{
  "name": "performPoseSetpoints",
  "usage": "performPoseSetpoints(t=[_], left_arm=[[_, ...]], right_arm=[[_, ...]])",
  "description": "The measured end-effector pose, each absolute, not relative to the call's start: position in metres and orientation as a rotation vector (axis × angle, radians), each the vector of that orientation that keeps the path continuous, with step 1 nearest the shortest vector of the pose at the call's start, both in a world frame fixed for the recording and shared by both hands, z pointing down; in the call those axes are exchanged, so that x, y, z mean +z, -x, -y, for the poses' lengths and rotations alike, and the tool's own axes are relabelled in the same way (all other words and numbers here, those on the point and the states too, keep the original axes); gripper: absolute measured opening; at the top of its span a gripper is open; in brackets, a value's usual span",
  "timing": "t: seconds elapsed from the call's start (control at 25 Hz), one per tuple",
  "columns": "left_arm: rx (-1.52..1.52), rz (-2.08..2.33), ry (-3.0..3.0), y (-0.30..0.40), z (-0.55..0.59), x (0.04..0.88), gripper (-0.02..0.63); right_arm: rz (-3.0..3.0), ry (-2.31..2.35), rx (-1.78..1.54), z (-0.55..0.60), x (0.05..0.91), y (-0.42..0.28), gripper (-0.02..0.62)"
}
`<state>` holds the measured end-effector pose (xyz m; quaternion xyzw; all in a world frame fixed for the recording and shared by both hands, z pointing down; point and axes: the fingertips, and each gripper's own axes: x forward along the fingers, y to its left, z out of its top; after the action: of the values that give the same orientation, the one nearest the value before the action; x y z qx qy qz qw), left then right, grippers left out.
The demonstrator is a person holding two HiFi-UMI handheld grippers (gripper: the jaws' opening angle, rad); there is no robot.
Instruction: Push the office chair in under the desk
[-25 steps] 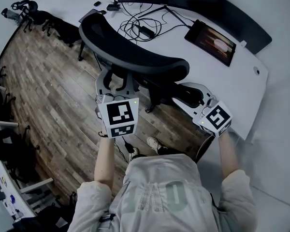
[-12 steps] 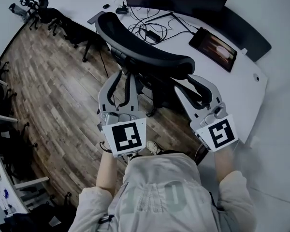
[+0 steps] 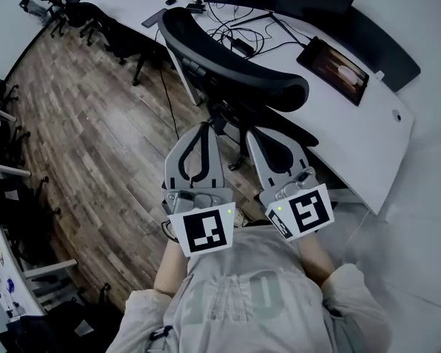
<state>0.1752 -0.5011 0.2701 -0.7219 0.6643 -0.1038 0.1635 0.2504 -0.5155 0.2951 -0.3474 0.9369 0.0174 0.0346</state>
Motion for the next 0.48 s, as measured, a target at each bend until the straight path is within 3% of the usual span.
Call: performPoseSetpoints(t=[0.48], left_arm=[[-0.306, -1.906, 2.061, -0.173, 0.501, 0.277, 0.017]], right_arm=[[-2.926, 1.012, 0.108, 0.514, 0.298, -0.238, 0.021]])
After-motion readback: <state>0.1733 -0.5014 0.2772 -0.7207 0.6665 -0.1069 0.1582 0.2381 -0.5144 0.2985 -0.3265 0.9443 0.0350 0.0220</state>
